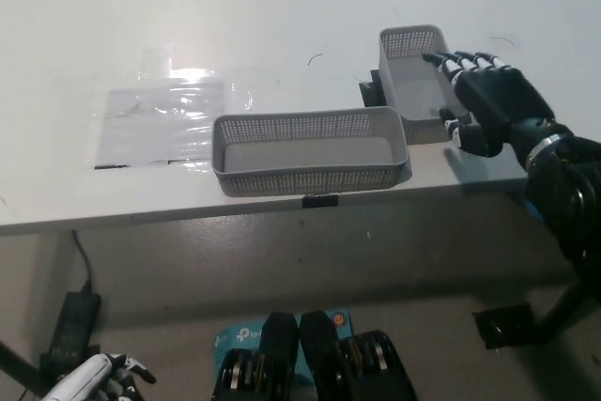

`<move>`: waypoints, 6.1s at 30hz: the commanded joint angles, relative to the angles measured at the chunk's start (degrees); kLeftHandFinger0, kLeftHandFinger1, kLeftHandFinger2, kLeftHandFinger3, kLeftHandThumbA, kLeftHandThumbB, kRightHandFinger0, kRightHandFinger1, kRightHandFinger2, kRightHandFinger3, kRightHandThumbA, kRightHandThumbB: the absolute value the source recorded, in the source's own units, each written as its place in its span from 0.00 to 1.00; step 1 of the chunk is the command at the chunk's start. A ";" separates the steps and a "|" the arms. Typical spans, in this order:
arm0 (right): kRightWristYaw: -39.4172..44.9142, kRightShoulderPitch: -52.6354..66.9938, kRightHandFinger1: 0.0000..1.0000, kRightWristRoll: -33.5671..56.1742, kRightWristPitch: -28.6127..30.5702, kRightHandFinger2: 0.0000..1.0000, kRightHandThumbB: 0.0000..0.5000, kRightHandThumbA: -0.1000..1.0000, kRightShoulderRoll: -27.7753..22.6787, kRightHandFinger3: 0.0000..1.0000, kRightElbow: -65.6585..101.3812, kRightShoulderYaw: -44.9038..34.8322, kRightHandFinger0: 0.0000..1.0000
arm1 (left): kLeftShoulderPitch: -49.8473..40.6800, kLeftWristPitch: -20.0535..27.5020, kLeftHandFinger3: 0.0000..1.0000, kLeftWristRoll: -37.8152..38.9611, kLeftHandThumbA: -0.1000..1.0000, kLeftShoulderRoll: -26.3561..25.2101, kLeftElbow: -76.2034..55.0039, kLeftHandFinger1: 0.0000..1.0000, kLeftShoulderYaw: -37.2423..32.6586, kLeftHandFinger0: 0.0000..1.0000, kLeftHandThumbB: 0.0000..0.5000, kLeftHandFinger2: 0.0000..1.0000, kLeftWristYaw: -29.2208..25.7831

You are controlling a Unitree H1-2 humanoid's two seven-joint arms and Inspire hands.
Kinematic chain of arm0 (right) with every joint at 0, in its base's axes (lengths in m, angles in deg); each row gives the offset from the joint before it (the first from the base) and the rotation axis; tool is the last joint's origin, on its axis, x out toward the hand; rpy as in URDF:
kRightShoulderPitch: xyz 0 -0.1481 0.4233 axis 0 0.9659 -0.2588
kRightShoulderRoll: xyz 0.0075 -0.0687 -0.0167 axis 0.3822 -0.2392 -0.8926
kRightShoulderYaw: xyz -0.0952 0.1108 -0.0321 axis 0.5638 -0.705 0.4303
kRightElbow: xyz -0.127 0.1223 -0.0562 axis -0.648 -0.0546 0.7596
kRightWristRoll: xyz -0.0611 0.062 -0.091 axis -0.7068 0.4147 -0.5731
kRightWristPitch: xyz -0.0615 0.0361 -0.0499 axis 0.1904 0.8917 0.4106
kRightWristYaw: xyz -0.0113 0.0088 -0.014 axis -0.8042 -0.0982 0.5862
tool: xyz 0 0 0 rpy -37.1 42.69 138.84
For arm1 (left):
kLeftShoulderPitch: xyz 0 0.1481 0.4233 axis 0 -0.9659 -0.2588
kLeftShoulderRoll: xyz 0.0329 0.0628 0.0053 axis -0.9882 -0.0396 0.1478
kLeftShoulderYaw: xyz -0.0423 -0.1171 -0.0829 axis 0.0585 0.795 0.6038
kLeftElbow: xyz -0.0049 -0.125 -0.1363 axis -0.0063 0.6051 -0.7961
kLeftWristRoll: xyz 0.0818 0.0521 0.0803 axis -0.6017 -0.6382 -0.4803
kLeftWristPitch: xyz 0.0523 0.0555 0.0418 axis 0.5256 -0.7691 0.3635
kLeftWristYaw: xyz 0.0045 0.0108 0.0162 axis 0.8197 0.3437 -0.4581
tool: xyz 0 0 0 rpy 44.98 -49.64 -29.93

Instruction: The robot uses its right hand to pick up the grey box kept on the middle on the desk and place it on top of another box next to it in a right angle

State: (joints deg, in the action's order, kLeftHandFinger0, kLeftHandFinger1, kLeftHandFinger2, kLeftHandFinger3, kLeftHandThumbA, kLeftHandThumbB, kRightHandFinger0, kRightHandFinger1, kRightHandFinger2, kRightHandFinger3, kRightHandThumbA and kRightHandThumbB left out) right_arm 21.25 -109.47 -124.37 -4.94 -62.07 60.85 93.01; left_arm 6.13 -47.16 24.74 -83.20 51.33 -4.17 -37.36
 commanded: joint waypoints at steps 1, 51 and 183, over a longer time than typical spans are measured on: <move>-1.47 -3.74 1.00 -2.59 3.61 1.00 0.87 0.38 0.43 1.00 -1.41 0.70 1.00 | 0.57 0.04 0.58 -0.27 0.16 -1.72 -1.45 0.39 1.11 0.34 0.64 0.48 0.87; -4.57 -11.60 0.04 -18.04 18.01 0.28 0.00 0.00 1.34 1.00 -26.65 20.43 0.00 | 4.61 -1.24 0.59 -1.63 0.26 -2.69 -2.28 0.39 0.81 0.36 0.61 0.50 4.75; -32.05 6.33 0.36 -10.21 35.26 0.87 0.18 0.00 12.47 0.72 -9.62 -1.41 0.00 | 1.97 -0.05 0.60 -2.13 0.25 -1.29 -2.49 0.38 1.72 0.34 0.66 0.49 4.41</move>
State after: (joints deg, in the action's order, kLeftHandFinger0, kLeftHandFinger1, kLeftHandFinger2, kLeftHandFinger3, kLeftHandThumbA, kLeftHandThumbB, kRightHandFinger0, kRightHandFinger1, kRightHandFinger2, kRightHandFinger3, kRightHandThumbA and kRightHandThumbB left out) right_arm -7.11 -101.24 -131.35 28.20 -48.70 52.12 90.58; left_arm 8.20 -47.01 23.21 -83.25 50.43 -2.57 -33.27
